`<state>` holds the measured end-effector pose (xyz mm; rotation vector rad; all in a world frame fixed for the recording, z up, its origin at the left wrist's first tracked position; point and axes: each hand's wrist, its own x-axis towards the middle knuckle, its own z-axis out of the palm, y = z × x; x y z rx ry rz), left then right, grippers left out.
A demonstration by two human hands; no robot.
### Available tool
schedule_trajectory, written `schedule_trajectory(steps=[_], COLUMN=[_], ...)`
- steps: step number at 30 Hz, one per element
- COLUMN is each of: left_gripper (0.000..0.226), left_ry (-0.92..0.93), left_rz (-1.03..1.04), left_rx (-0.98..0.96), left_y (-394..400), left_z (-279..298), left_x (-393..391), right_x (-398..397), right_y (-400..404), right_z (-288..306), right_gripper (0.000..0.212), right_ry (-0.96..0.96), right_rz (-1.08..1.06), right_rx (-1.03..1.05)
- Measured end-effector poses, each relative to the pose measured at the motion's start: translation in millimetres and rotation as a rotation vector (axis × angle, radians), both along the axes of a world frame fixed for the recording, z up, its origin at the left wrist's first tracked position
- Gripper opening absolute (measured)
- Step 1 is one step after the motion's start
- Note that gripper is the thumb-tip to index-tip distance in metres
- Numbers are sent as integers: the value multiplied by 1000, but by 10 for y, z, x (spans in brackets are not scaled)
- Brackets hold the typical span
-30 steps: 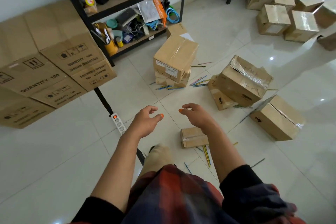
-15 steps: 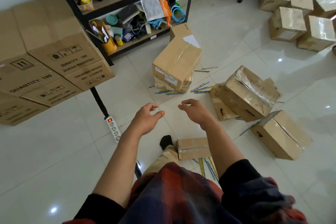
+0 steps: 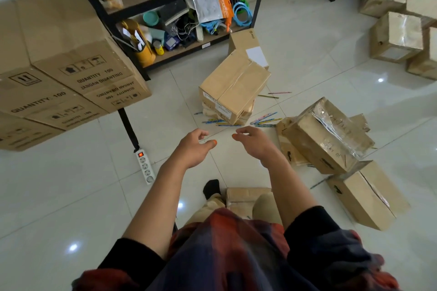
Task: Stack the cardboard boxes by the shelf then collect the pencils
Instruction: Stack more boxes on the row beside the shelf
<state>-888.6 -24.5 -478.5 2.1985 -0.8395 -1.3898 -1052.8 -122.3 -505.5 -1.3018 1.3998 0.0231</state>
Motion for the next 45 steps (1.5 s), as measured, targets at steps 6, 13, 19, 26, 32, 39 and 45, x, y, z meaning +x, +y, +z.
schedule_trajectory(steps=[6,13,19,26,32,39,45], left_gripper=[49,48,50,46,47,47,48], left_ry=[0,-43,-106,-44,-24,-8,7], left_rz=[-24,41,118,269,320,332,365], left_rx=[20,33,34,7,9,-26,-47], left_y=[-248,-608,-977,-1150,-1167,-1132,-871], left_z=[0,-14,62,39,5,-77,-135], left_x=[-323,-906,-1779,-2887,-3317,-3577,-3918], right_x=[-317,-899,-1699,-2571,-2899,-3109,-3459], right_y=[-233,-702,-1181,-1473,-1572,-1542,-1336], right_z=[-69,-112,-120,-29,-94,-90,-27], right_gripper=[37,37,35,21,11,36,37], right_ry=[-3,-34,-89,-39,-19,68,69], right_rz=[-26,17,63,216,278,400,434], right_rx=[40,50,38,30,13,-18,-52])
